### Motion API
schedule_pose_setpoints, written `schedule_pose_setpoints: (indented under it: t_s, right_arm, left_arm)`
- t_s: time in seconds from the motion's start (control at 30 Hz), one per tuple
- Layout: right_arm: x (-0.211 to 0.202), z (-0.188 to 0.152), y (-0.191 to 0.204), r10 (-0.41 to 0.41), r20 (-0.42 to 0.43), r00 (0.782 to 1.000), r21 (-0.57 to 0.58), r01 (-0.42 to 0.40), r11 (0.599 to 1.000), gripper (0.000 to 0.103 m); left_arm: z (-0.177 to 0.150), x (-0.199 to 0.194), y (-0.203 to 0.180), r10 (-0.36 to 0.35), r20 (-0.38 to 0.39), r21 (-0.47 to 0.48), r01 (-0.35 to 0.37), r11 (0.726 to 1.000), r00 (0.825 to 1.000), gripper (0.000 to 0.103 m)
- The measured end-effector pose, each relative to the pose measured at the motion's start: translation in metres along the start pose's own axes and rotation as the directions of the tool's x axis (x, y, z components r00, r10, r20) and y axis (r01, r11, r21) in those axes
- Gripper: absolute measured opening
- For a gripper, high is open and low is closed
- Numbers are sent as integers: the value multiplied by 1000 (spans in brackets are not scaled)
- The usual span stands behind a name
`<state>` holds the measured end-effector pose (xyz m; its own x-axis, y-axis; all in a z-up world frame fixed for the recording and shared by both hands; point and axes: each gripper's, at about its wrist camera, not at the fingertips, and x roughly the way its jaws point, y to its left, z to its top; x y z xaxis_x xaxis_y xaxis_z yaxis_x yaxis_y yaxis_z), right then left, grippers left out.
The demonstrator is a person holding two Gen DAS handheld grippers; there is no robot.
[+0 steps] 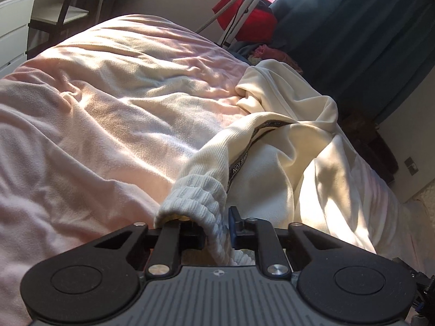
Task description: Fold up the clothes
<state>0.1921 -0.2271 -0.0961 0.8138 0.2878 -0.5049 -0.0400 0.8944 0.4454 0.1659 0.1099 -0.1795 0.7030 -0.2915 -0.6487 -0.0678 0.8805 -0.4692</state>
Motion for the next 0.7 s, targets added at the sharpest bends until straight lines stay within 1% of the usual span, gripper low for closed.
schedule_pose_setpoints:
  t_s: [0.03, 0.1, 0.17, 0.23, 0.27, 0.37, 0.47, 0.5, 0.57, 0.63, 0.7]
  right_arm:
    - [0, 0, 5, 3, 6, 1000, -29, -3, 1000, 70]
    - [0, -2, 15, 10, 19, 1000, -79, -8, 997, 65]
    - [-1, -4, 22, 8, 30, 1000, -131, -4, 991, 50]
    - [2, -7, 25, 20, 24, 1000, -149, -17, 989, 49]
    - [6, -9, 26, 34, 11, 999, -147, -32, 989, 49]
    - [29, -20, 32, 79, -86, 993, -158, -91, 983, 49]
    - [52, -33, 46, 96, -150, 984, -211, -126, 969, 49]
    - [59, -36, 50, 99, -169, 981, -218, -135, 967, 49]
    - [69, -42, 55, 104, -195, 975, -229, -149, 962, 49]
    - [72, -45, 59, 95, -198, 976, -249, -144, 958, 49]
    - [66, -44, 59, 99, -192, 976, -246, -145, 958, 49]
  left_arm:
    - [0, -3, -1, 3, 18, 4, -3, 1000, 1000, 12]
    - [2, -13, -4, -13, 65, 10, 12, 1000, 998, 12]
    - [6, -27, -6, -39, 128, 3, 38, 999, 991, 11]
    - [10, -41, -5, -70, 194, -29, 77, 997, 978, 11]
    - [12, -45, -2, -82, 214, -56, 96, 994, 973, 11]
    - [20, -52, 11, -91, 255, -131, 127, 983, 963, 11]
    - [27, -43, 28, -58, 230, -180, 101, 979, 972, 11]
    - [29, -36, 34, -44, 213, -183, 84, 980, 976, 11]
    - [32, -23, 42, -14, 171, -162, 42, 986, 985, 11]
    - [33, -11, 49, 14, 127, -128, 2, 992, 992, 11]
    - [32, -7, 53, 18, 99, -100, -8, 995, 995, 11]
